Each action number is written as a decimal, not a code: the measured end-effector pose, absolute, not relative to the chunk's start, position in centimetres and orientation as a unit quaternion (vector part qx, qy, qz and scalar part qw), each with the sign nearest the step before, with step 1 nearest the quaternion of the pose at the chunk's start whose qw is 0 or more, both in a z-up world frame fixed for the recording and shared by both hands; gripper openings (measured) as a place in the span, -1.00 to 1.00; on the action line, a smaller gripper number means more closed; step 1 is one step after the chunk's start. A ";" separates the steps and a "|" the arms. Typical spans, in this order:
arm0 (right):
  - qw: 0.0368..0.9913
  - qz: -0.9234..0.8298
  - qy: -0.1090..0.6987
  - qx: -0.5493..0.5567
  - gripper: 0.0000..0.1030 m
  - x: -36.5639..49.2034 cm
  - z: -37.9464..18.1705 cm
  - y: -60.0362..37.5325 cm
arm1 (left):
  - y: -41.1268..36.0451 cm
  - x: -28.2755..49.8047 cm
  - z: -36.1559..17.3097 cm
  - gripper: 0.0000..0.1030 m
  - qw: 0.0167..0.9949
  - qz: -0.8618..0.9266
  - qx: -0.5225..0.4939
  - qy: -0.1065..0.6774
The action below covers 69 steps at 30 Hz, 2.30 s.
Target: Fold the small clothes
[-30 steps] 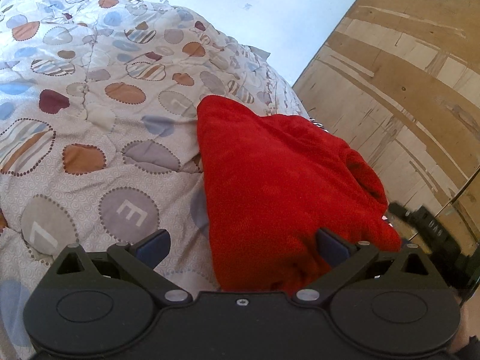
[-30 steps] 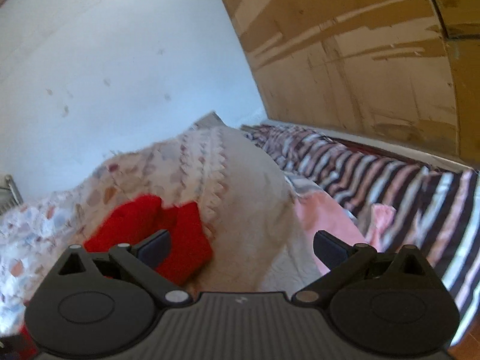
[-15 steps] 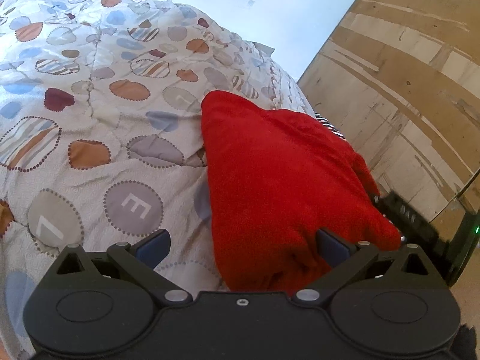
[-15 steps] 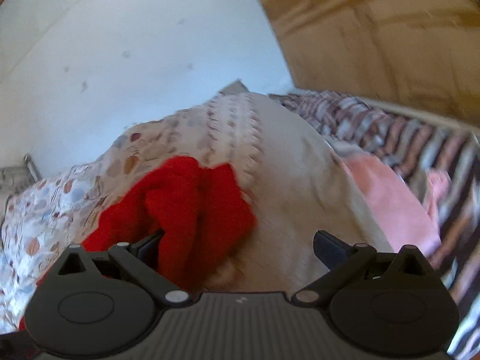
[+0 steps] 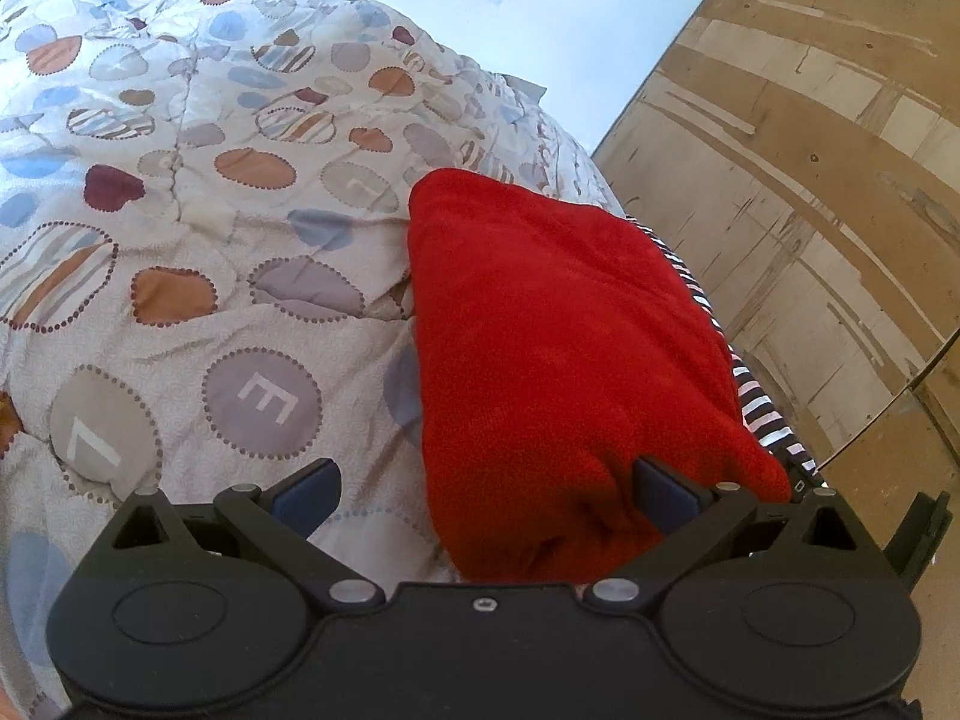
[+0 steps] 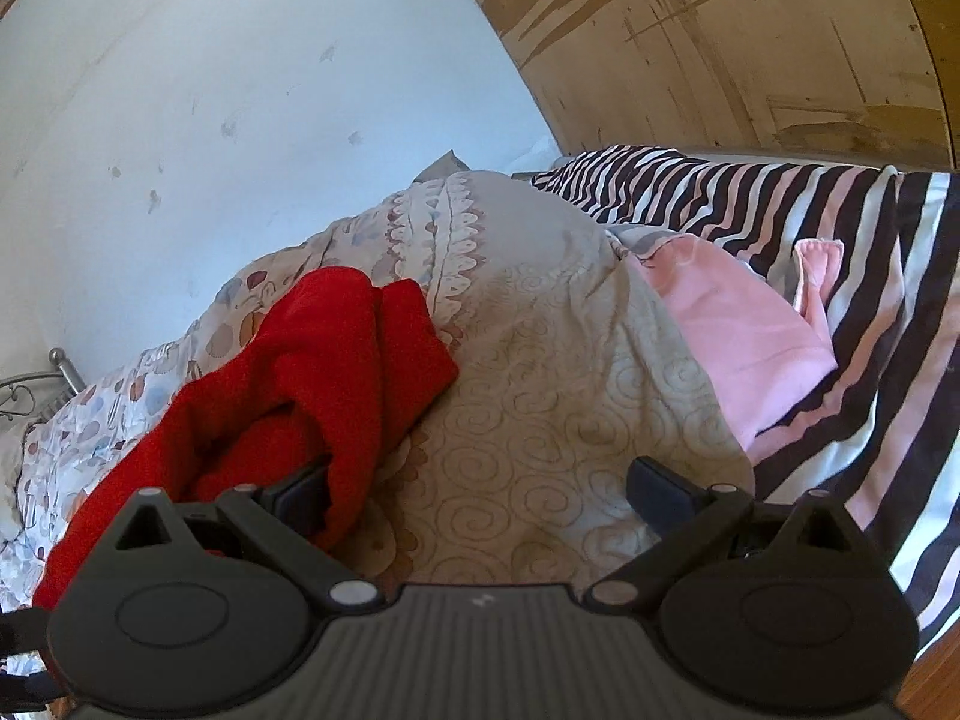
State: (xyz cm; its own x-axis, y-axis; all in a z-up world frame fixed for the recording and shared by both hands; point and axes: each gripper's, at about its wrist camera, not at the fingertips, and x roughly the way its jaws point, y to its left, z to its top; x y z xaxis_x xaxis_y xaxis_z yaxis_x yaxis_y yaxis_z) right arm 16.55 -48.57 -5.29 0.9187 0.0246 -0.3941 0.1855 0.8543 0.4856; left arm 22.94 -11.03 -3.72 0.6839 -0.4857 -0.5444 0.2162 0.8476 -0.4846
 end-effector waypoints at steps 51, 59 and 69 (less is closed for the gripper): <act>0.911 0.151 0.125 0.362 0.99 26.7 -7.4 -52.6 | -11.3 33.7 -5.2 0.99 0.866 -0.261 -0.225 0.362; 0.911 0.151 0.125 0.362 0.99 26.7 -7.5 -52.5 | -11.8 36.0 -5.0 0.99 0.854 -0.279 -0.211 0.384; 0.911 0.152 0.123 0.363 0.99 26.6 -7.5 -52.5 | -11.2 37.5 -5.6 0.99 0.824 -0.308 -0.239 0.412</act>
